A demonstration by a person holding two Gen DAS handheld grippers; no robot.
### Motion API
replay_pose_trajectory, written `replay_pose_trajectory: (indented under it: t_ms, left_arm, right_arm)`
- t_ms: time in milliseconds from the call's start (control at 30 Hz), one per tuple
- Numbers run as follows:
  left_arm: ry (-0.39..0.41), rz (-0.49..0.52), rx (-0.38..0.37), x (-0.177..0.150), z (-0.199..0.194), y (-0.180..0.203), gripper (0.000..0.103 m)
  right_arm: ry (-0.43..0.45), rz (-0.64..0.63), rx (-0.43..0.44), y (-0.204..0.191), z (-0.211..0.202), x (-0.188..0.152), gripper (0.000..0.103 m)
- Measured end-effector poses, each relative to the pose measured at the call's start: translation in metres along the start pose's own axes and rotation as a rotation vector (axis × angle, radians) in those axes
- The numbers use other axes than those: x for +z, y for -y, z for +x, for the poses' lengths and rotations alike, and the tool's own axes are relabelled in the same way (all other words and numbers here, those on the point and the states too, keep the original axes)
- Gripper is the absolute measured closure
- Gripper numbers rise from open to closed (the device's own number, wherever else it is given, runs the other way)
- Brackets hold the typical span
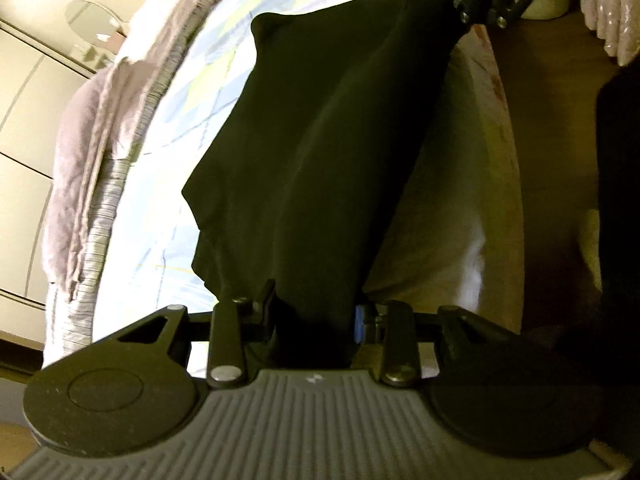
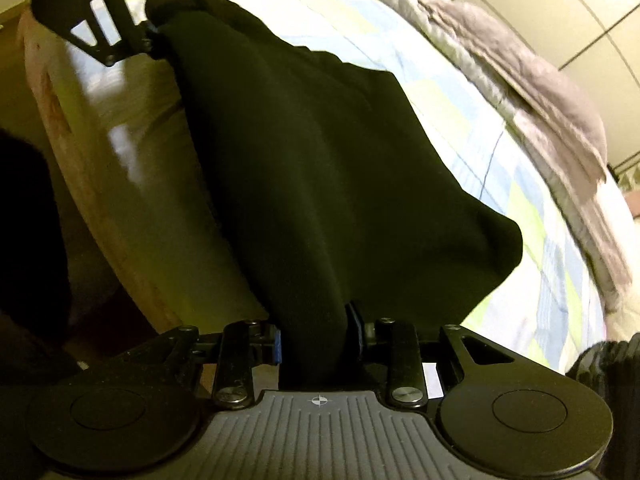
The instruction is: Fold clothes
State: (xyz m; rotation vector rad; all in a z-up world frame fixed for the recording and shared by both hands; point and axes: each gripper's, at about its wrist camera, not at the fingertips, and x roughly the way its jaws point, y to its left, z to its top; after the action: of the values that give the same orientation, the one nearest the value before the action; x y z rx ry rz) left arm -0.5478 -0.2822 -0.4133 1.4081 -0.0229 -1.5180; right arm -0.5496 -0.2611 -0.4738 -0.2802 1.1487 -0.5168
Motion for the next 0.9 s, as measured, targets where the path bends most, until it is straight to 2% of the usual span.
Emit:
replay_pose_trajectory:
  t_ms: [133, 367, 567, 733, 833, 900]
  left_arm:
    - [0.054, 0.025, 0.071, -0.015, -0.002, 0.024, 0.072]
    - [0.123, -0.004, 0.216, -0.032, -0.004, 0.06, 0.072]
    - [0.135, -0.011, 0.299, -0.032, -0.005, 0.084, 0.073]
    - [0.084, -0.018, 0.321, -0.022, -0.011, 0.098, 0.071]
    - [0.063, -0.007, 0.296, -0.019, -0.02, 0.094, 0.068]
    - [0.059, -0.011, 0.269, -0.017, -0.029, 0.088, 0.067]
  right_arm:
    - [0.055, -0.005, -0.079, -0.019, 0.0, -0.01, 0.072]
    - [0.138, -0.007, -0.189, -0.039, 0.01, -0.026, 0.071]
    - [0.203, -0.038, -0.307, -0.056, 0.016, -0.045, 0.072]
    - [0.175, -0.054, -0.36, -0.063, 0.02, -0.049, 0.071]
    - [0.161, -0.058, -0.372, -0.067, 0.008, -0.047, 0.07]
    - [0.164, -0.036, -0.349, -0.062, -0.002, -0.05, 0.068]
